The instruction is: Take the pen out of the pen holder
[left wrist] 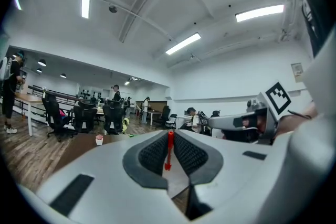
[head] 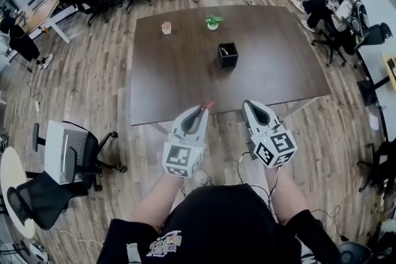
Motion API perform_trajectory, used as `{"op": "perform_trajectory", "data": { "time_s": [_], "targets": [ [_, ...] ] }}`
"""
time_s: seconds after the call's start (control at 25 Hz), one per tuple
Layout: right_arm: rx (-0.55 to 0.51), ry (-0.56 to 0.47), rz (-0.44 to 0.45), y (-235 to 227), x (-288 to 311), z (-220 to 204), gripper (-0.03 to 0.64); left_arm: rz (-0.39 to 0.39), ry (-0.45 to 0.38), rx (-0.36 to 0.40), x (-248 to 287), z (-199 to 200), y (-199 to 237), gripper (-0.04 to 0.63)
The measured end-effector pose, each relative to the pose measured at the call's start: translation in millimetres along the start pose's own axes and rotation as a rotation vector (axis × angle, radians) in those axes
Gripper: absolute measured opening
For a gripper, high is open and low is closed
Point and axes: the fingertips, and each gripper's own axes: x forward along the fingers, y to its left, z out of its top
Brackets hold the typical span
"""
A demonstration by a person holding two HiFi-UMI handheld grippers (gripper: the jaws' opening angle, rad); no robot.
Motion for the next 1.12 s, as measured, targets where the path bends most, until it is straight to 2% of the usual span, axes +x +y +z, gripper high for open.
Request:
{"op": "perform_trajectory", "data": {
  "time_s": [0.28, 0.68, 1.12],
  "targets": [
    [-0.038, 0.005, 0.061, -8, -65, 5, 0.005, 0.078, -0.005, -0.018, -22, 2, -60, 0.029],
    [-0.04, -0.001, 0.152, -20, -150, -1, 0.005, 0.155, -0.001, 0.009, -51, -2, -153, 0.029],
    [-0.02, -0.003, 0.166, -36, -199, -10, 0.005, 0.166, 0.003, 0.031, -58, -5, -207, 0.029]
  ]
}}
